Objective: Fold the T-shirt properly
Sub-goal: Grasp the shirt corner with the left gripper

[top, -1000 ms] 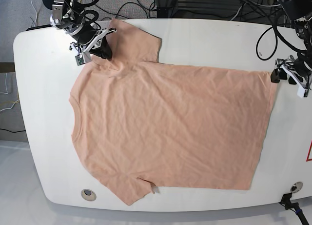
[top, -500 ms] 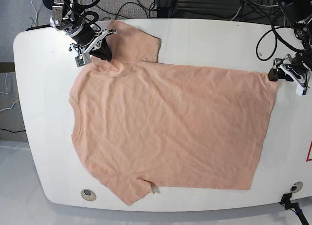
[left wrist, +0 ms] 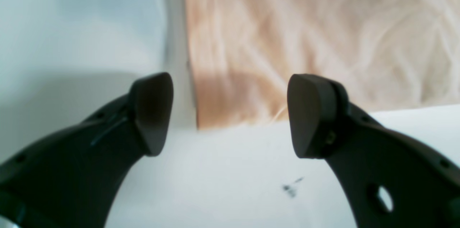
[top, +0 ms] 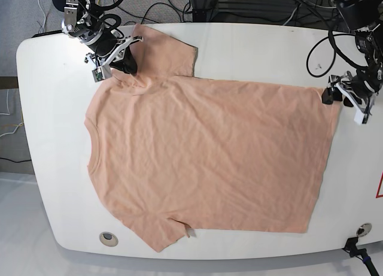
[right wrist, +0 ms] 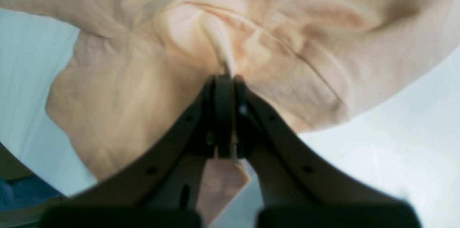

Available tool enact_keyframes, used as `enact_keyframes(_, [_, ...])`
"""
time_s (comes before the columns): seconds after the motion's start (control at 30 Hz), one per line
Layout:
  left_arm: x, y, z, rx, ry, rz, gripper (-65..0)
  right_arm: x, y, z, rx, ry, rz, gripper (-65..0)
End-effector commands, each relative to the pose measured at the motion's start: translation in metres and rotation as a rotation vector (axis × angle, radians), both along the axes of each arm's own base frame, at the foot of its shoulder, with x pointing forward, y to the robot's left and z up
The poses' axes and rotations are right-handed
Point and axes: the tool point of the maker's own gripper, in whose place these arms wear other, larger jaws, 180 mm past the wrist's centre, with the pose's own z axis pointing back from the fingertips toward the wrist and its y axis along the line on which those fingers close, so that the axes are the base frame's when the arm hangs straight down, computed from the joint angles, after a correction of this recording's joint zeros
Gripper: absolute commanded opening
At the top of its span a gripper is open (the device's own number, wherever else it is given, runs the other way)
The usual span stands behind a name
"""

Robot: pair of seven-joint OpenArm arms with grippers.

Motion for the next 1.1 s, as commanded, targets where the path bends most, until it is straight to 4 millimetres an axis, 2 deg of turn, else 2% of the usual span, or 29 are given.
enact_keyframes(0.0, [0.018,0.007,0.03,0.036,-0.087,-0.016,-18.2,0.002,-0.004,0.004,-0.013,-0.014,0.002,-64.1])
enact_keyframes(0.4, [0.014,0.008,0.026,0.038,-0.068,-0.012,-18.2,0.002,-0.003,0.003,-0.013,-0.014,0.003,-64.1])
enact_keyframes(0.53, [0.008,0.011,0.011,0.005,-0.03,0.012,-18.2,0.002,-0.003,0.003,-0.011,-0.014,0.003,-64.1])
enact_keyframes(0.67, [0.006,0.009,0.008,-0.002,-0.02,0.012,-18.2,0.002,-0.003,0.003,-0.011,-0.014,0.003,-64.1])
enact_keyframes(0.9, [0.006,0.0,0.002,-0.022,-0.017,0.007,-18.2,0.001,-0.003,0.003,-0.011,-0.011,0.003,-64.1])
enact_keyframes(0.97, [0.006,-0.014,-0.004,-0.044,-0.008,-0.012,-18.2,0.001,-0.003,0.003,-0.011,-0.011,0.003,-64.1])
enact_keyframes(1.07, [0.006,-0.017,-0.005,-0.047,-0.005,-0.017,-18.2,0.001,-0.003,0.003,-0.011,-0.011,0.003,-64.1])
